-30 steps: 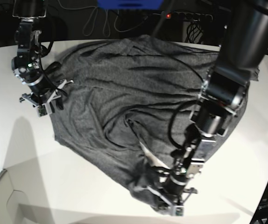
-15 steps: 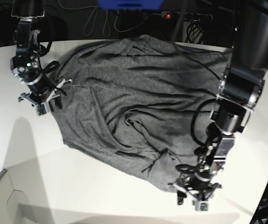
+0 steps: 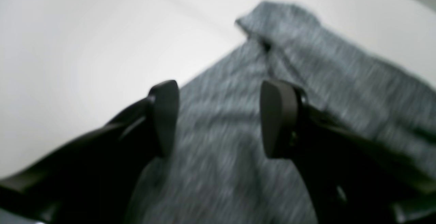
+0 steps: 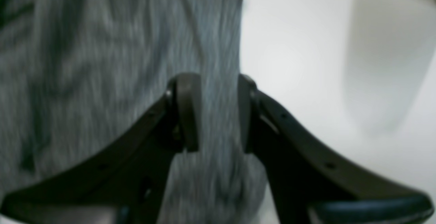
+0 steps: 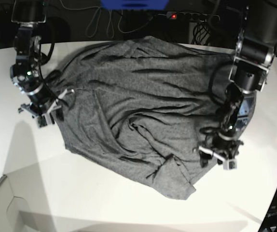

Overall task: Layout the t-shirt on the table in an organized manner, then fold the t-shirt properly
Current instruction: 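Pull the grasped fabric with the left gripper outward to unfold the shirt, then grasp the shirt's side edges with both grippers and pull them apart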

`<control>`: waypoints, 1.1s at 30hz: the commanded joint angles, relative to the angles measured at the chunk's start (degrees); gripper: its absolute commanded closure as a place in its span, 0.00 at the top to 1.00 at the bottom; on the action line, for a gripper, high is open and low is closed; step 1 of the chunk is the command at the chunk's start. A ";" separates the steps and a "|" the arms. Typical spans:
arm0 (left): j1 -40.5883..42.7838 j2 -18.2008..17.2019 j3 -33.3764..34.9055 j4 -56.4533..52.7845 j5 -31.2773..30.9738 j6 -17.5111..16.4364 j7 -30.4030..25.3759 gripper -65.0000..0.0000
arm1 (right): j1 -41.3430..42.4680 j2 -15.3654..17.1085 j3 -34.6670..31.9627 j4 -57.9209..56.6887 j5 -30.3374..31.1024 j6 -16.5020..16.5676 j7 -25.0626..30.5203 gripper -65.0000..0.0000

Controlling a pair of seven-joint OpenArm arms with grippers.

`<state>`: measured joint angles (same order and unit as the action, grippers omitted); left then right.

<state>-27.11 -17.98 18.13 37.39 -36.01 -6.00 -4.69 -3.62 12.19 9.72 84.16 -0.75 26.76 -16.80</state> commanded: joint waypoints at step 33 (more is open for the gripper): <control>17.66 -7.30 -14.13 16.46 -0.69 0.42 -1.33 0.56 | 32.23 2.36 -0.97 -43.24 0.80 -12.48 6.20 0.10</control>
<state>-7.73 -24.23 4.32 52.80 -36.49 -5.32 -3.95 27.09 13.80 8.56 40.12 0.23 14.83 -11.18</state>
